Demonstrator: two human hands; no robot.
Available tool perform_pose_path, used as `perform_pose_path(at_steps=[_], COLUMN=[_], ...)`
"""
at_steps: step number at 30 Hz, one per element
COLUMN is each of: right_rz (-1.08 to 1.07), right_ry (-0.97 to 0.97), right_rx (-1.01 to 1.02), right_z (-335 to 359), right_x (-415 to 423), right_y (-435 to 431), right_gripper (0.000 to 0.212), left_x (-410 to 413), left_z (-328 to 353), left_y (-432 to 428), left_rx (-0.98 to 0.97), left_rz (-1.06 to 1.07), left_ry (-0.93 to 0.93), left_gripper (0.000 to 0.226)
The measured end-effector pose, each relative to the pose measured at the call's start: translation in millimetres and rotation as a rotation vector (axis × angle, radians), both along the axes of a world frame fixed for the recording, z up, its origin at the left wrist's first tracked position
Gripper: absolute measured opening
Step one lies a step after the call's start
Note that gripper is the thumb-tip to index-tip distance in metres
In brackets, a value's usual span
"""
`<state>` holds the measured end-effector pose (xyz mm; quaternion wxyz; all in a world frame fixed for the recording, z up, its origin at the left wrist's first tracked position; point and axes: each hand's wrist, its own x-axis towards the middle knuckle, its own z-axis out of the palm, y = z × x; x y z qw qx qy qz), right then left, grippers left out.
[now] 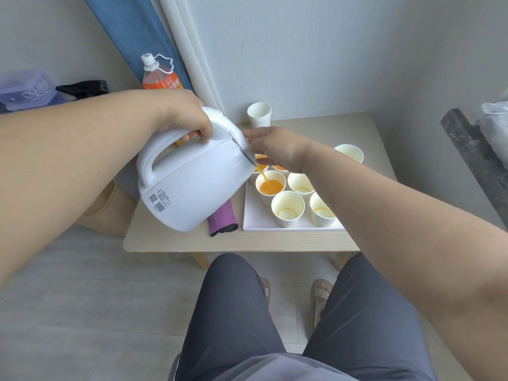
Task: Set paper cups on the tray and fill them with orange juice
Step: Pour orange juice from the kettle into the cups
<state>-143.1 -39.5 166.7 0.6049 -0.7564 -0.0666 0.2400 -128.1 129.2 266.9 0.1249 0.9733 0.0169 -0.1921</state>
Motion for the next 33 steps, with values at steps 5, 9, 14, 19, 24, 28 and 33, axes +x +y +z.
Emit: perform_pose_path(at_steps=[5, 9, 14, 19, 24, 28, 33], right_rz=[0.001, 0.004, -0.005, -0.019, -0.025, -0.026, -0.023], right_ry=[-0.054, -0.079, -0.084, -0.076, -0.073, -0.063, -0.059], right_rx=[0.000, -0.009, 0.011, 0.017, 0.015, 0.028, 0.043], right_z=[1.7, 1.7, 0.4, -3.3, -5.7, -4.2, -4.2], right_x=[-3.9, -4.3, -4.6, -1.4, 1.3, 1.1, 1.7], right_y=[-2.5, -5.3, -5.8, -5.4, -5.7, -6.7, -7.2], right_gripper=[0.029, 0.033, 0.037, 0.036, 0.037, 0.039, 0.040], left_x=[0.7, 0.3, -0.4, -0.7, 0.9, 3.1, 6.2], left_z=[0.2, 0.8, 1.8, 1.8, 0.7, 0.1, -1.7], left_y=[-1.0, -2.1, -3.8, -5.4, -5.9, -5.3, -3.9], left_rx=[0.013, 0.025, 0.030, 0.030, 0.027, 0.023, 0.018], left_rz=[0.004, 0.000, 0.000, 0.003, -0.001, -0.003, -0.013], left_ry=[0.001, -0.004, -0.008, -0.013, -0.014, -0.019, -0.017], left_gripper=[0.019, 0.020, 0.022, 0.023, 0.022, 0.022, 0.021])
